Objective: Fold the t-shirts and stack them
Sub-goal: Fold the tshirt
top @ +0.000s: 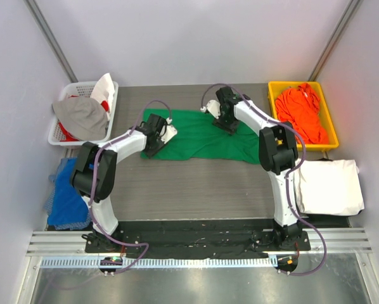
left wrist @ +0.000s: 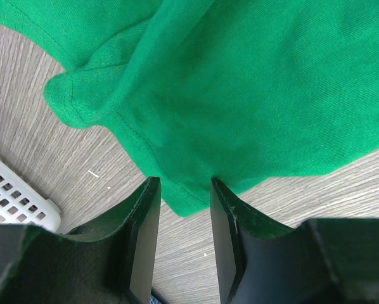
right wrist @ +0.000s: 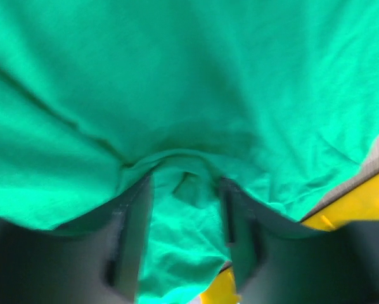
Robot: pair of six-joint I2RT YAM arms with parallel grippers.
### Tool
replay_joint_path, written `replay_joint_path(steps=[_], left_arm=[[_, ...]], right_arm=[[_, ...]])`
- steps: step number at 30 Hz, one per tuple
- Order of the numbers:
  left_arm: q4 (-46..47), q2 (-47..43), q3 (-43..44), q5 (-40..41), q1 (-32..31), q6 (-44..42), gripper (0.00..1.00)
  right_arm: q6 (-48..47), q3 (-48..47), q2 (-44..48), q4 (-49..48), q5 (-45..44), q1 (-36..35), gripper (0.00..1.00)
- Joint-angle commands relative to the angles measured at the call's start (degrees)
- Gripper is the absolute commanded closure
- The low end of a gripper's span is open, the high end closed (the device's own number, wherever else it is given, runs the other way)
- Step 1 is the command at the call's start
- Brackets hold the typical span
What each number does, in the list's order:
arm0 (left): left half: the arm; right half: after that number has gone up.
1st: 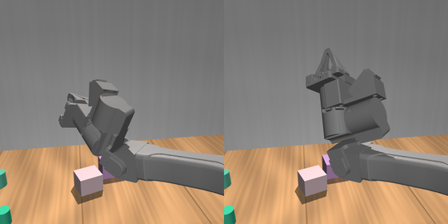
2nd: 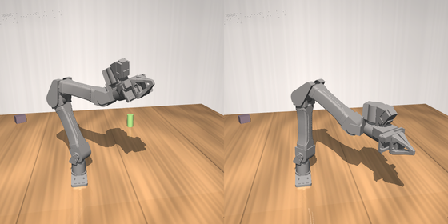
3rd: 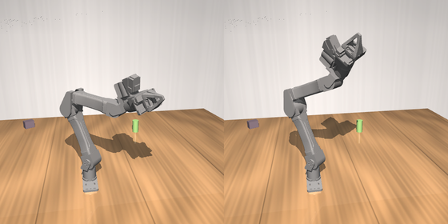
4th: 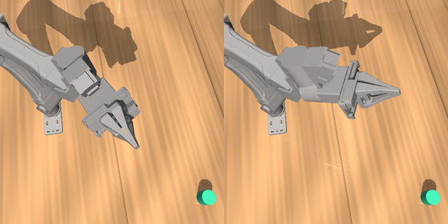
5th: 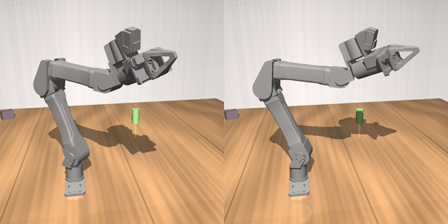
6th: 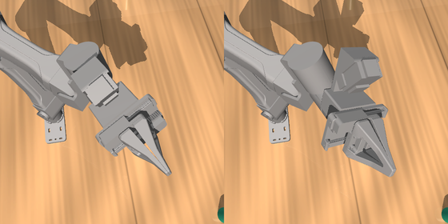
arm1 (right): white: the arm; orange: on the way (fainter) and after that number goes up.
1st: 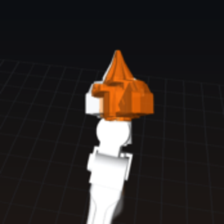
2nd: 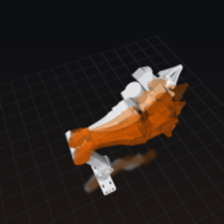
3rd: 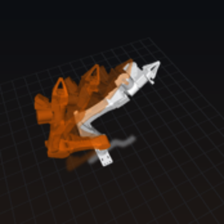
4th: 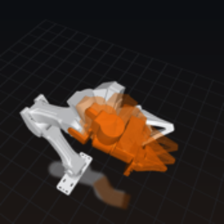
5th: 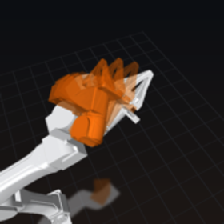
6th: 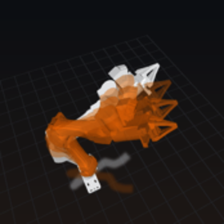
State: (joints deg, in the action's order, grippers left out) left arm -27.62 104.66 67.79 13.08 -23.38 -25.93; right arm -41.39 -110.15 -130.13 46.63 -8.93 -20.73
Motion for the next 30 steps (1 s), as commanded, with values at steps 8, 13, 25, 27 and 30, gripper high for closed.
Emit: replay_joint_path(steps=[8,13,25,27,30], left_arm=[[2.0,0.7,3.8,0.5,0.3,-0.3,0.59],[2.0,1.4,4.7,0.5,0.2,-0.3,0.59],[2.8,3.8,6.9,1.4,0.2,-1.0,0.59],[3.1,4.3,7.3,1.6,0.2,-1.1,0.59],[3.6,5.4,7.6,1.9,0.3,-1.2,0.59]], right_arm=[[1.4,17.0,21.3,-1.5,-3.6,-0.9,0.4],[1.7,23.8,27.5,-2.1,-3.9,-0.9,0.39],[0.5,34.0,29.8,-7.7,-5.3,0.2,0.39],[0.2,34.6,29.3,-8.8,-5.1,0.9,0.39],[-0.5,34.8,27.9,-9.5,-4.4,1.9,0.39]])
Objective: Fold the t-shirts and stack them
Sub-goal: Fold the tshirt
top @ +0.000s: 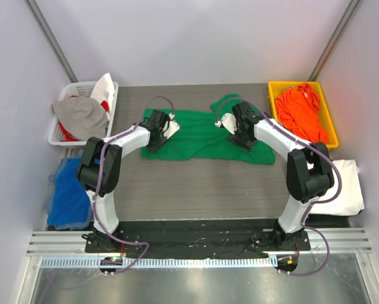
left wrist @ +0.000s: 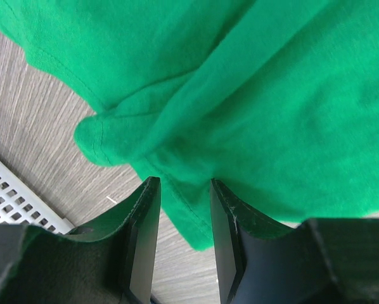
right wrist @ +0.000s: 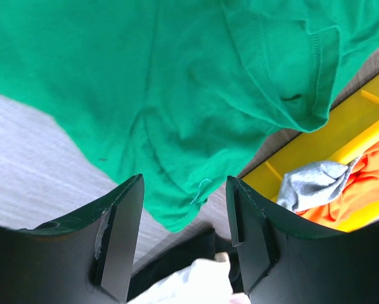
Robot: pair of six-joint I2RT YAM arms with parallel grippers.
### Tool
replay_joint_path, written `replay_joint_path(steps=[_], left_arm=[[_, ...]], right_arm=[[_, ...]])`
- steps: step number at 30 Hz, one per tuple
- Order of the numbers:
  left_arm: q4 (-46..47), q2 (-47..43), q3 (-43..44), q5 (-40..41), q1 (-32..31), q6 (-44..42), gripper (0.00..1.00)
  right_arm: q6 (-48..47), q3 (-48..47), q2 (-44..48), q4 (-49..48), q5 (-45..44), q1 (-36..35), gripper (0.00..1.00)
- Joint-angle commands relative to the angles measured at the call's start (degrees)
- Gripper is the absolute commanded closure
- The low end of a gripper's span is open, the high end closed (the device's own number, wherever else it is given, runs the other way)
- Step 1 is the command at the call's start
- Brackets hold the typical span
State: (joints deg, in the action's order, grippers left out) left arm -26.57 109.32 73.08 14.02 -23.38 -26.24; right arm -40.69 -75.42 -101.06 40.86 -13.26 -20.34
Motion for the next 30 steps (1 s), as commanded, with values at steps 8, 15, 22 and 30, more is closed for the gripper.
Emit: replay_joint_path(steps=[8,15,22,30], left_arm=[[3.3,2.4,3.2,1.4,0.3,-1.3,0.59],[4.5,3.5,2.4,2.2,0.3,-1.9,0.6],[5.9,5.4,1.5,2.9,0.4,-2.3,0.6],[7.8,3.6,-3.3,4.1,1.4,-3.4,0.61]], right_arm=[[-1.9,0.5,-4.1,-5.1,1.6,4.3,0.39],[-1.7,5.1,-5.1,-8.2,2.9,5.2,0.4],[-1.8,10.4,-5.0,-11.9,3.7,6.4,0.4],[-1.9,14.0,-4.1,-13.4,4.5,7.7,0.4]])
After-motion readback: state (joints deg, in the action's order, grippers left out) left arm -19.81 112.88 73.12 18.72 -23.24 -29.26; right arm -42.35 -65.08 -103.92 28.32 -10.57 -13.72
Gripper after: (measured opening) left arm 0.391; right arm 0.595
